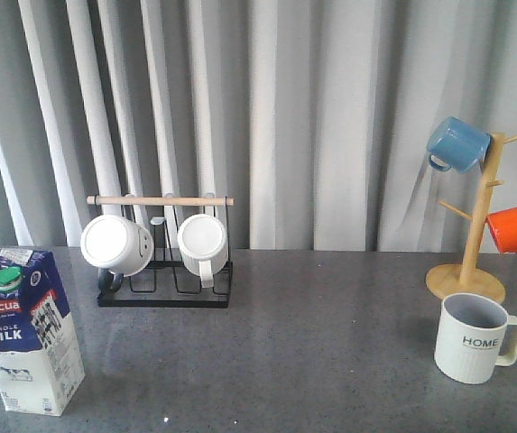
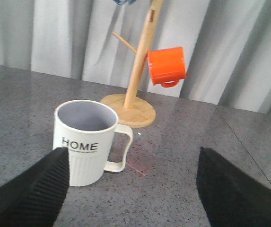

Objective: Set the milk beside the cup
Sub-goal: 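Reach the right gripper to the white HOME mug and grasp it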

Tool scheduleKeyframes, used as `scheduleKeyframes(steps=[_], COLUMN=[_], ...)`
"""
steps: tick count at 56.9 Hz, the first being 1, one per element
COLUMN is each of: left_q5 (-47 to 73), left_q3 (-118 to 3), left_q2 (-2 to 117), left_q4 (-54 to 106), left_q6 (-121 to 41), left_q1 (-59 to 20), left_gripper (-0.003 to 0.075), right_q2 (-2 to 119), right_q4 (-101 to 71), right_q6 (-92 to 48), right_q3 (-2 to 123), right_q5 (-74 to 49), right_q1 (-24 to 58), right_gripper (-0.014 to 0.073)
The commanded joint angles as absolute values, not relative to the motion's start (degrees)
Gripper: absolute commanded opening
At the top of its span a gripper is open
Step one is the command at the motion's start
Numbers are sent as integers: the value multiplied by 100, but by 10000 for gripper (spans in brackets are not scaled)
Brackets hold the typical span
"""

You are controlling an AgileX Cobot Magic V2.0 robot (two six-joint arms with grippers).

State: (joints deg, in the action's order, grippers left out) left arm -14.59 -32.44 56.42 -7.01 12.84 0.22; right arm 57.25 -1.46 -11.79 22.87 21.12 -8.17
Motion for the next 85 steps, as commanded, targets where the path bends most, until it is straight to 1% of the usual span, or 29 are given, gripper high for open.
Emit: scheduleKeyframes(steps=[1, 12, 21, 28, 43, 57, 66, 85], left_q5=[-1936, -1936, -1935, -1935, -1935, -1935, -1935, -1935], left_q3=[-3448, -3448, -3448, -3448, -3448, -3448, -3448, -3448], left_q2=[5584, 5584, 5584, 5584, 5584, 5584, 5584, 5584], left_q4=[-667, -667, -667, -667, -667, -667, -667, -667], left_q6=[1278, 1278, 1278, 1278, 1278, 1278, 1278, 1278], left_q1=[-13, -13, -13, -13, -13, -13, -13, -13], left_gripper=[484, 484, 484, 484, 484, 484, 484, 484], right_q2=[6145, 7618, 8652, 9121, 9750, 10154, 10389, 10777], right_q4=[246, 674, 666, 760, 913, 969, 974, 1166], right_q6=[-663, -82, 0, 0, 37, 110, 365, 379], right_q3=[2243, 2478, 2608, 2900, 3753, 4407, 4584, 4897], right_q5=[3619, 4383, 5229, 5318, 5277, 4876, 4790, 4721], right_q1=[-1166, -1515, -1631, -1631, -1631, -1631, -1631, -1631], right_gripper=[547, 547, 547, 547, 547, 547, 547, 547])
